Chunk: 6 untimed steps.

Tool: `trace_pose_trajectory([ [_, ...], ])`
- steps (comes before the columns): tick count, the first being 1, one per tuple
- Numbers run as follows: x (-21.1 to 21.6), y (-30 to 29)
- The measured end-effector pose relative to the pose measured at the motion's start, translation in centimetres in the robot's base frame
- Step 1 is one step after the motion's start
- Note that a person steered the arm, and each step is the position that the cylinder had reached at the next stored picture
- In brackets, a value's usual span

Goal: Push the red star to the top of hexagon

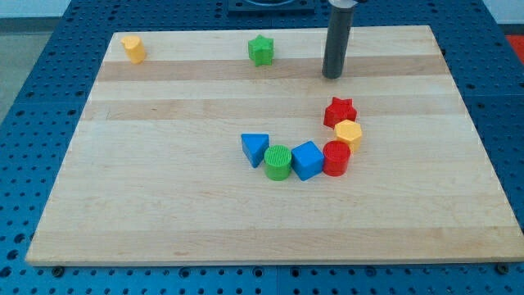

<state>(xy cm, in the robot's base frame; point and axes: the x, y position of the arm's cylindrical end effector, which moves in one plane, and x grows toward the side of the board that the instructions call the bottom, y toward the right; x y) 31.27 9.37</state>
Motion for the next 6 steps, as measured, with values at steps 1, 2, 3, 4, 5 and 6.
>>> trace_pose_trajectory([
  [1,-0.2,-1.0],
  [2,-0.9,-2.0],
  [3,-2.1,-3.0],
  [4,-4.0,-4.1],
  [5,-5.9,-5.3],
  [6,-6.8,-6.1],
])
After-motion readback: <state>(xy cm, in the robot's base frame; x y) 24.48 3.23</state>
